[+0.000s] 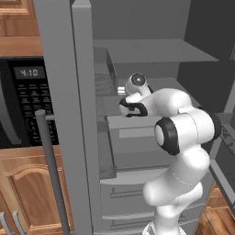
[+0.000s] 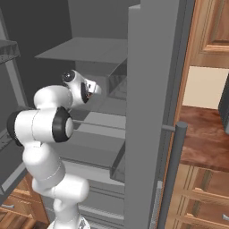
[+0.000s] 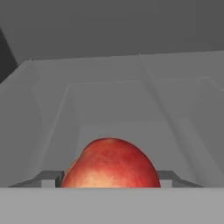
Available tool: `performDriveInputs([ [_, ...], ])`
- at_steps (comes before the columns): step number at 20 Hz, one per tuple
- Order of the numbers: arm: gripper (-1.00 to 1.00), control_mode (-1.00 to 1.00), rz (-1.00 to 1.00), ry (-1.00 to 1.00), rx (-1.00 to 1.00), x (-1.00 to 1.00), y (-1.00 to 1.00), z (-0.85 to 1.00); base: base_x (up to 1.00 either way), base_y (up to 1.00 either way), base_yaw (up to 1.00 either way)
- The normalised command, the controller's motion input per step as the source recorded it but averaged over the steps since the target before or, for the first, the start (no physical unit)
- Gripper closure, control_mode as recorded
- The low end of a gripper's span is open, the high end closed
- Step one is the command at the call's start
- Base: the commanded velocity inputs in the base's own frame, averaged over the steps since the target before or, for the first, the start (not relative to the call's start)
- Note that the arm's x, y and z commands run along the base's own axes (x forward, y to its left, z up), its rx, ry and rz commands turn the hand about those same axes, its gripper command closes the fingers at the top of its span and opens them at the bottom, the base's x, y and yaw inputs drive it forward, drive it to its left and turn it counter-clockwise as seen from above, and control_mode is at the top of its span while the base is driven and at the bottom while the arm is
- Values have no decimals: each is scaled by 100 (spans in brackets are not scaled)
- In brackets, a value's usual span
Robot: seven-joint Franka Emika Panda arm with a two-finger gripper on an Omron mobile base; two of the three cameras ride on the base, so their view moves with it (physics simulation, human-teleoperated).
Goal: Place the cold items (kiwi and peach) from the fridge in one tupperware on the dining counter. Place the warm items (hot dog and kebab skewer) in the stove area in another tupperware.
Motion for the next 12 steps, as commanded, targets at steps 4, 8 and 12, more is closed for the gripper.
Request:
performDriveInputs([
  [4, 100, -100, -4, -10, 0, -59, -17, 17, 0, 0, 0],
  [8, 100, -100, -1, -8, 5, -100, -28, 57, 0, 0, 0],
  [12, 100, -100, 0, 4, 12, -100, -38, 92, 0, 0, 0],
])
